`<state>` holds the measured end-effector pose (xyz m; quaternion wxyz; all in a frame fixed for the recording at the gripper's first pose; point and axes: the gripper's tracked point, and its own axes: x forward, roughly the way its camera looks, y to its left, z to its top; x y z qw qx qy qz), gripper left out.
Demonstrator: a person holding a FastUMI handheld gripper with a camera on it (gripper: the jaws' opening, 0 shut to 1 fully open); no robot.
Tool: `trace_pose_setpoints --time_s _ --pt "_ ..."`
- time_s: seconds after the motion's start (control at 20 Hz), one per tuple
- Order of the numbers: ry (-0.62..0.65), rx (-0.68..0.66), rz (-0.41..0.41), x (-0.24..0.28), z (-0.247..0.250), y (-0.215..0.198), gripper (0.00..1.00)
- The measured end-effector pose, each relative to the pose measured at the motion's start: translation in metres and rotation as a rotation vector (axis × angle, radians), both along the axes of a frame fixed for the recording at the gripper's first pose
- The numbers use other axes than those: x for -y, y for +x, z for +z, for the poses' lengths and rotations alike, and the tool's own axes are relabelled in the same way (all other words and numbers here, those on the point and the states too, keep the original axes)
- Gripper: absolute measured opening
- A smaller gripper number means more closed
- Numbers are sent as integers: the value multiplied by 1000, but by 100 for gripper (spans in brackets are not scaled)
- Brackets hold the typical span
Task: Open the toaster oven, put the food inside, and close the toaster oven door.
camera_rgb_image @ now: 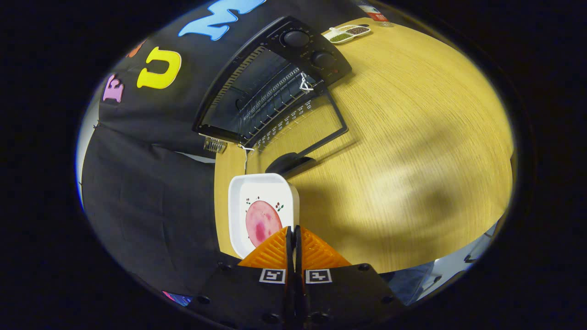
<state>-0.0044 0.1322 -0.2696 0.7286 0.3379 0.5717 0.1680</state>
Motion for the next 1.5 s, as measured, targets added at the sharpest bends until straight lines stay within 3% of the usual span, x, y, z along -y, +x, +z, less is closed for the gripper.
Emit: trace_pose_setpoints --time_s 0.25,0.55,0.9,1.5 --pt "20 20 -161 -31 8 4 2" --pt "22 3 -414 -33 0 29 2" --pt "66 10 -642 -33 1 91 2" --pt "81 -47 -811 -57 -29 180 2"
